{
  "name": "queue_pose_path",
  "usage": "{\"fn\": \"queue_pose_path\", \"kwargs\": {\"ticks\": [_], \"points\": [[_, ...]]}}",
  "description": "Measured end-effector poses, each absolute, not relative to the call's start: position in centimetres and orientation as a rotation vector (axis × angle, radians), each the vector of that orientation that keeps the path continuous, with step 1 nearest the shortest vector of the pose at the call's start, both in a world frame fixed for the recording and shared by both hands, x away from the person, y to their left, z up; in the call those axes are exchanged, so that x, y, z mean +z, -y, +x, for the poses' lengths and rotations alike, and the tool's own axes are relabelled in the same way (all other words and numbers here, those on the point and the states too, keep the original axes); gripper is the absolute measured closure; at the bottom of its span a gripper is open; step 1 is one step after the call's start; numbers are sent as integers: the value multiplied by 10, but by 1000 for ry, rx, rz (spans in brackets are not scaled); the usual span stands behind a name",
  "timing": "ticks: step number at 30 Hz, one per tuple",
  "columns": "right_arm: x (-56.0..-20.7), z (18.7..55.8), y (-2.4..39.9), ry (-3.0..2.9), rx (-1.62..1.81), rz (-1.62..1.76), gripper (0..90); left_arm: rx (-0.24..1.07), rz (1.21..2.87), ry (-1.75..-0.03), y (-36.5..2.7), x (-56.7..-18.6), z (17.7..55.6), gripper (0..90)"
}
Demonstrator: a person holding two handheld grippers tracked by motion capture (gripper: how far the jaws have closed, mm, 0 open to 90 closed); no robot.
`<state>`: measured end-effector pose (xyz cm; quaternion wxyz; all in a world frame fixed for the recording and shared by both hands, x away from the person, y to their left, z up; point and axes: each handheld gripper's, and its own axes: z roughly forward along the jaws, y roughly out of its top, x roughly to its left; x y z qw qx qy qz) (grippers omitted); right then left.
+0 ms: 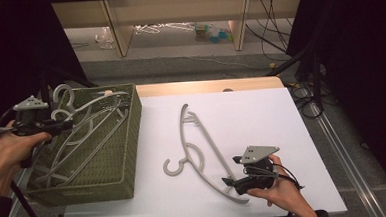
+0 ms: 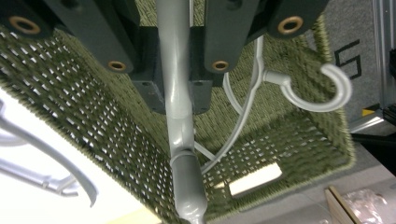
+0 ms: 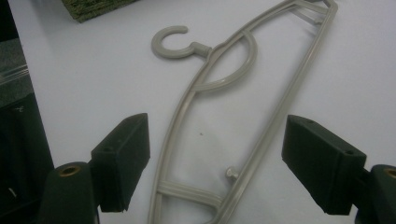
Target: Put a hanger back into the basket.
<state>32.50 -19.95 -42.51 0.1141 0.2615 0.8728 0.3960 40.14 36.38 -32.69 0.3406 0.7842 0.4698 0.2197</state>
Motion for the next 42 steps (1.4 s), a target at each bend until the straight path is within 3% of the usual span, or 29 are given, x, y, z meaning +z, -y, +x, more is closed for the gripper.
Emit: {"fn": "queue_pose_path", "kwargs": {"ticks": [12,23,36,39,42], "points": [[-427,325,198,-2569,1152,767,247,586,2236,-1216,-344,-353,428,783],[-428,325,197,-2585,1149,759,251,700,2236,-1282,-354,-368,443,794],[-429,324,197,-2594,1142,758,251,664,2236,-1422,-371,-400,443,783],[-429,326,197,-2592,1135,760,251,671,2211,-1450,-374,-403,441,750],[-430,326,197,-2589,1139,763,251,735,2079,-1484,-376,-392,432,579]]}}
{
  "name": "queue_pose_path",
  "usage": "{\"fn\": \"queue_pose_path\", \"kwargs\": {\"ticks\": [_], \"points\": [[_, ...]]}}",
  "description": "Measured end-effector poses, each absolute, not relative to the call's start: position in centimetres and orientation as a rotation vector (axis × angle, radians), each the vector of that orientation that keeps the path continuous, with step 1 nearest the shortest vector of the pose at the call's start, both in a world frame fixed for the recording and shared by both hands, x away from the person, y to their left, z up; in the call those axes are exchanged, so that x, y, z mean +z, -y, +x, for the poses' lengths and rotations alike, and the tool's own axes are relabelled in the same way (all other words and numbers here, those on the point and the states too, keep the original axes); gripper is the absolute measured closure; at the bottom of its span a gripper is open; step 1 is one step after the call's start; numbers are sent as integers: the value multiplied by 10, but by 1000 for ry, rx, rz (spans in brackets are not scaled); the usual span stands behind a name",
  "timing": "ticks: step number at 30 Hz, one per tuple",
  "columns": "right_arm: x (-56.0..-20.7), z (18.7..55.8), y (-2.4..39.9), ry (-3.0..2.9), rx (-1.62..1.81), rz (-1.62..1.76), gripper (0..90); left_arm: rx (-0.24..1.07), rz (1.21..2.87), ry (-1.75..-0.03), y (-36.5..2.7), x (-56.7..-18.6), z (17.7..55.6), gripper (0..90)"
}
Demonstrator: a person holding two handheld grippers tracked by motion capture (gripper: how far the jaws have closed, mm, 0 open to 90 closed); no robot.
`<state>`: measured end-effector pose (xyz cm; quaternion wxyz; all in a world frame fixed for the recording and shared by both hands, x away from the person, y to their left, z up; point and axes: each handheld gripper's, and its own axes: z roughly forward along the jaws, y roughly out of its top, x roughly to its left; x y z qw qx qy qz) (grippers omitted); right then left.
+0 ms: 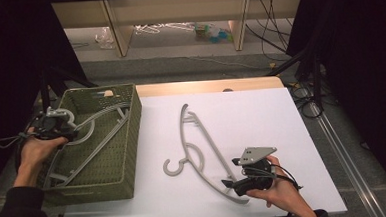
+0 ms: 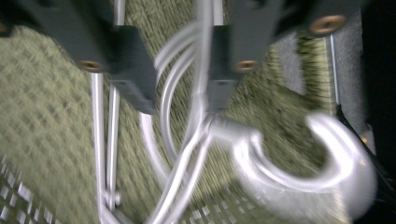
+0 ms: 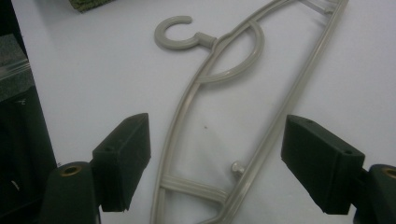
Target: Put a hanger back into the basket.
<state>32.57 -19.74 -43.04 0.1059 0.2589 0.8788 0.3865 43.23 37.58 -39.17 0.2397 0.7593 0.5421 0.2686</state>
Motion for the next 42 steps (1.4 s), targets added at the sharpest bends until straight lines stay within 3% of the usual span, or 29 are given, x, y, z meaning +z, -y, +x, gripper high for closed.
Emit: {"fn": "queue_pose_path", "kwargs": {"ticks": [9,18,22,35,42], "points": [[-432,326,196,-2589,1147,769,247,679,1854,-1358,-348,-371,391,388],[-433,326,196,-2575,1153,789,241,653,1793,-1181,-310,-365,345,268],[-434,326,195,-2569,1163,787,237,582,1746,-1085,-284,-367,325,239],[-438,327,191,-2570,1188,800,217,528,1719,-899,-217,-384,288,206],[-439,327,191,-2569,1193,801,209,516,1718,-841,-202,-396,277,188]]}}
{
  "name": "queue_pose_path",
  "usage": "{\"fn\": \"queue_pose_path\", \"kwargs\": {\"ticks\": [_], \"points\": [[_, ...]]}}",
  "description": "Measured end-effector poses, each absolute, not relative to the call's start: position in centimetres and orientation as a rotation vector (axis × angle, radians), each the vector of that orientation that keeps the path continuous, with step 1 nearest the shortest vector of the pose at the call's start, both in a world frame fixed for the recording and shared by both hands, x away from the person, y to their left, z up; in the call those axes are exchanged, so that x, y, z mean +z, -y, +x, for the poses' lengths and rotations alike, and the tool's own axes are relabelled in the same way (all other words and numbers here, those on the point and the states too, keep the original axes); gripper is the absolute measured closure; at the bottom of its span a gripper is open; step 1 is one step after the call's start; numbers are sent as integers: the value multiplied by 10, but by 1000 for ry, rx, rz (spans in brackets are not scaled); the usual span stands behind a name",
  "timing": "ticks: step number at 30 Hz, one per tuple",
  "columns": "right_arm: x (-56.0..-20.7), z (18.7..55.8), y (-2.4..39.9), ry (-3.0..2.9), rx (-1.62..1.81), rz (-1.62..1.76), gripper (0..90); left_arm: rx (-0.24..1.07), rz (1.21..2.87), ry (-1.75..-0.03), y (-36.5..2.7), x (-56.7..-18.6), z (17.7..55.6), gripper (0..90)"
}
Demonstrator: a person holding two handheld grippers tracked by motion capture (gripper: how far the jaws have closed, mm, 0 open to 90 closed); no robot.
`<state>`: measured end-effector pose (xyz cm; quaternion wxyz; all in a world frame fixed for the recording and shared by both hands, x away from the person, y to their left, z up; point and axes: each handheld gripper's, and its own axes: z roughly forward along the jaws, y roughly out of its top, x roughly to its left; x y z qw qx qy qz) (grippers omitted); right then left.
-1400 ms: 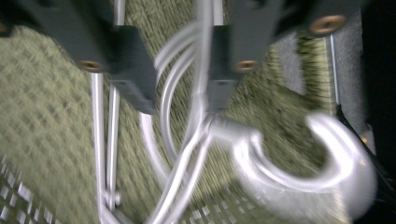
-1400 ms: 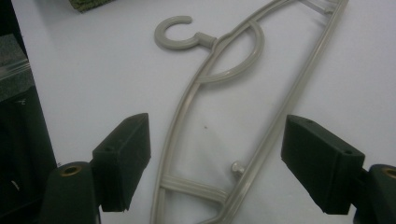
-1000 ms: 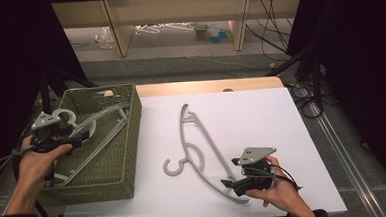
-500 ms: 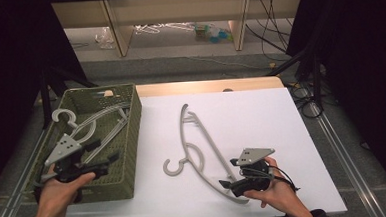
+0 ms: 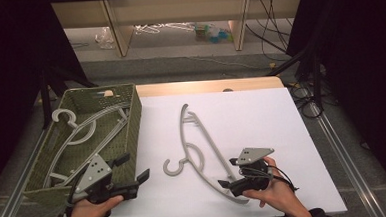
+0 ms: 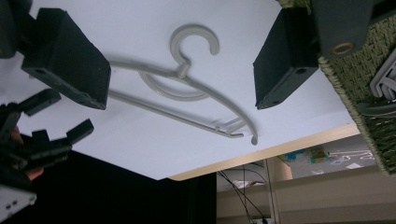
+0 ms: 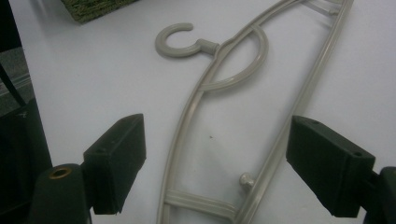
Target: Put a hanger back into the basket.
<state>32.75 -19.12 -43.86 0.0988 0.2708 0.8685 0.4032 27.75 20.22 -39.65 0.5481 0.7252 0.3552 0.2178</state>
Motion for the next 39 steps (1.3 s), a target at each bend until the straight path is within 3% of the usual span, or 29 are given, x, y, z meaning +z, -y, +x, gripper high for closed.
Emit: {"fn": "queue_pose_path", "kwargs": {"ticks": [17,27,39], "points": [[-444,327,180,-2604,1173,774,205,508,1707,-829,-197,-423,258,181],[-451,333,152,-2649,1061,732,235,508,1726,-818,-193,-428,256,181],[-466,355,118,-2804,842,742,445,491,1727,-812,-192,-432,258,180]]}}
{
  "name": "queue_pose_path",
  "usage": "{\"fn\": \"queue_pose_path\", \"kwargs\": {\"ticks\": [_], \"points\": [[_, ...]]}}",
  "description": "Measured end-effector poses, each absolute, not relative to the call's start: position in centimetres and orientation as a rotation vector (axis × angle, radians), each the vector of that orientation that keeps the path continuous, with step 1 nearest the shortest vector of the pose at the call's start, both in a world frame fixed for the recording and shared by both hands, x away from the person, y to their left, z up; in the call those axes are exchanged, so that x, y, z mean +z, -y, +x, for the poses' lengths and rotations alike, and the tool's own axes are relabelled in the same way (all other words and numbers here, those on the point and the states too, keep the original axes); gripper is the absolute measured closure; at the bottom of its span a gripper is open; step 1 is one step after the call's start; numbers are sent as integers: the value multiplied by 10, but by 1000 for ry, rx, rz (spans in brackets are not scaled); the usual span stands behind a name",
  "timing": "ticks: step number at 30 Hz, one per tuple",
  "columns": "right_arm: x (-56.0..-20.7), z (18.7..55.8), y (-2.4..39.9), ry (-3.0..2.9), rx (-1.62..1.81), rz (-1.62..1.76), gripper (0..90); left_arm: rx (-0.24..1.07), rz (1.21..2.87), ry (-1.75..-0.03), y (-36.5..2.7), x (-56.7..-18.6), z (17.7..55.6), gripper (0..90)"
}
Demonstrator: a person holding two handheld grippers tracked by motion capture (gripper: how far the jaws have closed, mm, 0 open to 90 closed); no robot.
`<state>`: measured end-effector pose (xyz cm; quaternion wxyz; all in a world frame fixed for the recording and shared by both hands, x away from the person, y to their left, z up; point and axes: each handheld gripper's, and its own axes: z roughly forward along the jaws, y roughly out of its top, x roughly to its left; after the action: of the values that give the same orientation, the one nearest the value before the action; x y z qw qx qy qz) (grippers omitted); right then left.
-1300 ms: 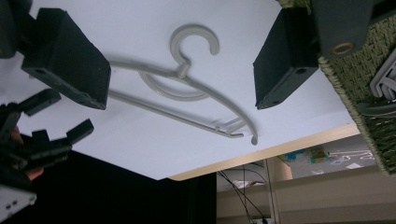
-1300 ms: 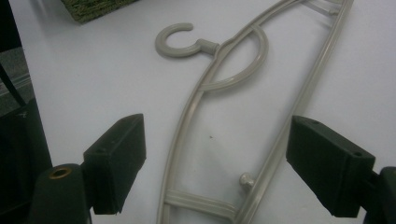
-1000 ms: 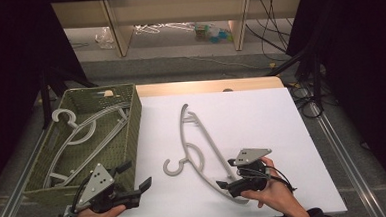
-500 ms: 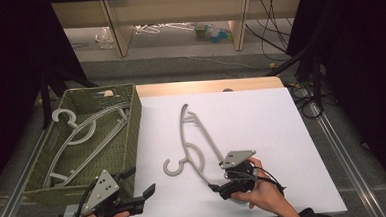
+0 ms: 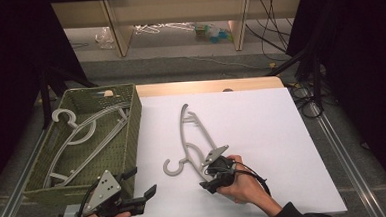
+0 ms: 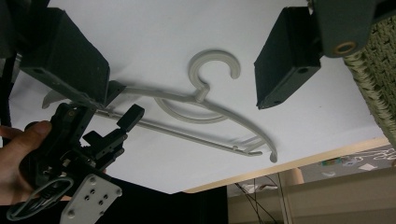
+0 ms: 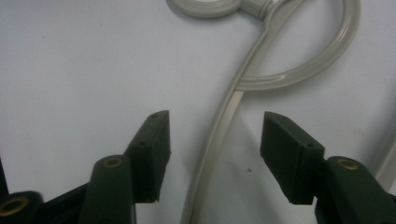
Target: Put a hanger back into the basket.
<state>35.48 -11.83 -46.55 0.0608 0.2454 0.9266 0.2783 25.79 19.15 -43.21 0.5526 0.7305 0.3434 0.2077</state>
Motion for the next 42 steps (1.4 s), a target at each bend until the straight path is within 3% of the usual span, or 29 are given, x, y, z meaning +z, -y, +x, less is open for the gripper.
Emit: {"fn": "queue_pose_path", "kwargs": {"ticks": [10,26,30,42], "points": [[-468,370,100,-2892,688,763,649,493,1752,-793,-193,-432,259,181],[-465,387,97,-2977,610,809,753,499,1770,-779,-190,-433,258,187],[-463,387,99,-2970,594,775,817,495,1771,-771,-188,-434,258,188],[-445,374,117,-3015,583,537,819,528,1809,-750,-187,-435,258,199]]}}
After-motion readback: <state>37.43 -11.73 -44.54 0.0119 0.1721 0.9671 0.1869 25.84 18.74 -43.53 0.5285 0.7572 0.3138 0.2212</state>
